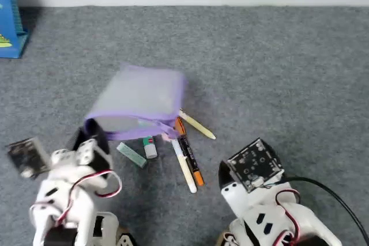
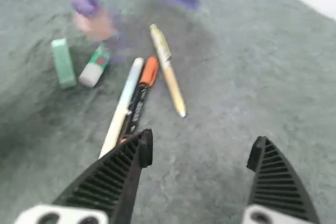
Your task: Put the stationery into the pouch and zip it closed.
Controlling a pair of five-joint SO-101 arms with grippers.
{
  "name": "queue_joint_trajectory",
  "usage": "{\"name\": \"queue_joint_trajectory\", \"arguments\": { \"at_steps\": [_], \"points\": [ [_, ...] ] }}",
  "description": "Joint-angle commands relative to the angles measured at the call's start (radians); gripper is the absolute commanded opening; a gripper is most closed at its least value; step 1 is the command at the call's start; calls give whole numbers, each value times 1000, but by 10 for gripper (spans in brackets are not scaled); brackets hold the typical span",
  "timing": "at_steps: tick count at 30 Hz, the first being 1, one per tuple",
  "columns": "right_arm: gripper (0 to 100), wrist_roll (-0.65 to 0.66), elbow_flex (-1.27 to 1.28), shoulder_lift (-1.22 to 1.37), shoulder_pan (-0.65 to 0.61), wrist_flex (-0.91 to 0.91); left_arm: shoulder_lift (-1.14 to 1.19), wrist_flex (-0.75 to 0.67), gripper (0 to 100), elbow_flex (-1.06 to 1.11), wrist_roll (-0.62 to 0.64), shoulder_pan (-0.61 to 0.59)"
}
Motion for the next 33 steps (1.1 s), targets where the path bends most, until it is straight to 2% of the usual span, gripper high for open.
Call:
{"name": "queue_joint_trajectory", "arguments": {
  "at_steps": [1, 10, 20, 23, 30, 33],
  "points": [
    [274, -6, -55, 113, 44, -58, -15, 20, 10, -108, 11, -106],
    [274, -58, -55, 579, 96, -312, -14, 121, 10, -116, -26, -256],
    [274, -58, -55, 849, 101, -542, 3, 158, 10, -153, -97, -264],
    [274, -58, -55, 897, 101, -578, 91, 186, 10, -255, -112, -262],
    [274, -58, -57, 1003, 96, -705, 468, 511, 10, -693, -184, -258],
    [274, -58, -60, 1072, 94, -768, 582, 582, 10, -811, -201, -262]
  ]
}}
